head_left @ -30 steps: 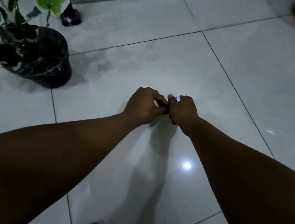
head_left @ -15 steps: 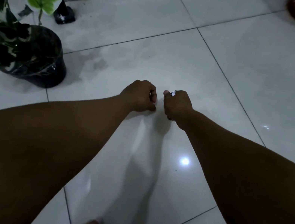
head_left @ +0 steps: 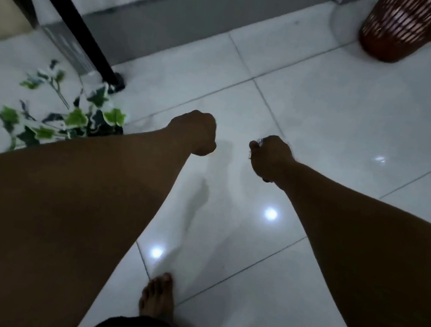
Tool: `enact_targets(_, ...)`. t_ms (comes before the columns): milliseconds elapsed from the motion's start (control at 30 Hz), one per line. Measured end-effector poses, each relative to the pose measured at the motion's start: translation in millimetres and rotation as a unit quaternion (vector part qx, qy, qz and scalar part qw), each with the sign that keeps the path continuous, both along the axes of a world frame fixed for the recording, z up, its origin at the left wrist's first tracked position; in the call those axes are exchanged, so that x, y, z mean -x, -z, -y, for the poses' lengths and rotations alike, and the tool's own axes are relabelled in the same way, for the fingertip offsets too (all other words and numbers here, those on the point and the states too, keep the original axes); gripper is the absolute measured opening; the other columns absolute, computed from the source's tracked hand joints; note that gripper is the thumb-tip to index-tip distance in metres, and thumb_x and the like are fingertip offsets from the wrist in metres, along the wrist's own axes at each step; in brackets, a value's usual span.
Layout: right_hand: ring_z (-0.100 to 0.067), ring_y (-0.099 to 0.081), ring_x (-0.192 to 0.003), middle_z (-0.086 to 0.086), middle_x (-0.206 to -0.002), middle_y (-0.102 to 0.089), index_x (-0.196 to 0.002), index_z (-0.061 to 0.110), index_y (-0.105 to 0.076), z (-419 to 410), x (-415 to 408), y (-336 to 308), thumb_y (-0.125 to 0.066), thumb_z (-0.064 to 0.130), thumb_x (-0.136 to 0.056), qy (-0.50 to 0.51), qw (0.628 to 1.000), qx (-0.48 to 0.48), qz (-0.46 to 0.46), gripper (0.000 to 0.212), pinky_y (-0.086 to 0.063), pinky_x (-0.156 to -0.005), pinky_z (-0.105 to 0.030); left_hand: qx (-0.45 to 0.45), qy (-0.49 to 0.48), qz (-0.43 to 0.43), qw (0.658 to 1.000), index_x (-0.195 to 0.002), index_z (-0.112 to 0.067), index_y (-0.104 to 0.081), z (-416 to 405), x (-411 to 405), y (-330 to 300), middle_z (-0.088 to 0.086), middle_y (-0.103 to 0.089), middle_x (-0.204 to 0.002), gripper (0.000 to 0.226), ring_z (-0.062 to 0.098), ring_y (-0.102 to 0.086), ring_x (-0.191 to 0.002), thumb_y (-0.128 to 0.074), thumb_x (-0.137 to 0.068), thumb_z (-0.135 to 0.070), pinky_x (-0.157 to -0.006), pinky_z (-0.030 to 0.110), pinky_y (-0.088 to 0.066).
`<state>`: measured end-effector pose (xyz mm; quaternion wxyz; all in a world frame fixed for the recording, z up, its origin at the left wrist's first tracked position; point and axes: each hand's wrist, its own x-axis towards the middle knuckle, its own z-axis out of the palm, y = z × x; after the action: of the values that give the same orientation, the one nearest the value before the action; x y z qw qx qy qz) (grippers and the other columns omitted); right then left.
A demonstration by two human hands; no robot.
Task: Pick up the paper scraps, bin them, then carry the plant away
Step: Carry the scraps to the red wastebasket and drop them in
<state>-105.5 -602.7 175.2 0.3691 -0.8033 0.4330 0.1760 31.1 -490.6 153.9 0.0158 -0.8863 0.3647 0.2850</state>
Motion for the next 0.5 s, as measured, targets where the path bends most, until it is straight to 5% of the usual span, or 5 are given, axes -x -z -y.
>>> enact_targets(167,-0.026,-0.057,-0.083,-0.005,-0.077,-0.05,-0.065,0.017,-0.036,14.3,-14.8,-175.4,-0.041,0.02,-0.1,-0.072,0.996,0.034,-0.032,0.036,-0.039,-0.055,-0.026,-0.047,0.028,0.0,0.998,-0.104,-0.015,-0.066,17.5,-11.3,-168.4,0.004,-0.064,-0.108,0.022,0.025,-0.063,-0.093,-0.053,-0.087,-0.021,-0.083,0.035,-0.055)
enact_targets(267,-0.036,-0.06,-0.107,-0.019,-0.107,-0.061,-0.089,0.004,-0.058,26.7,-25.4,-276.4,-0.042,0.021,-0.101,-0.08,0.996,0.045,-0.022,0.026,-0.044,-0.075,-0.033,-0.032,0.046,0.017,0.998,-0.104,-0.015,-0.066,36.9,-19.0,-266.6,0.004,-0.065,-0.108,0.023,0.025,-0.063,-0.094,-0.054,-0.086,-0.023,-0.082,0.035,-0.055)
enact_targets(333,-0.035,-0.059,-0.111,-0.019,-0.117,-0.061,-0.109,-0.001,-0.06,35.5,-31.1,-331.2,-0.042,0.019,-0.101,-0.082,0.994,0.07,-0.007,0.028,-0.049,-0.081,-0.033,-0.028,0.063,0.031,0.997,-0.105,-0.015,-0.066,50.7,-23.0,-324.6,0.005,-0.065,-0.111,0.025,0.027,-0.063,-0.096,-0.055,-0.086,-0.026,-0.082,0.037,-0.055)
enact_targets(500,-0.034,-0.057,-0.114,-0.017,-0.119,-0.059,-0.106,0.001,-0.06,52.9,-34.9,-453.8,-0.038,0.013,-0.101,-0.09,0.99,0.109,-0.001,0.026,-0.046,-0.084,-0.031,0.002,0.073,0.048,0.996,-0.107,-0.014,-0.067,85.7,-20.4,-455.6,0.006,-0.066,-0.108,0.025,0.024,-0.062,-0.089,-0.057,-0.088,-0.027,-0.075,0.032,-0.052)
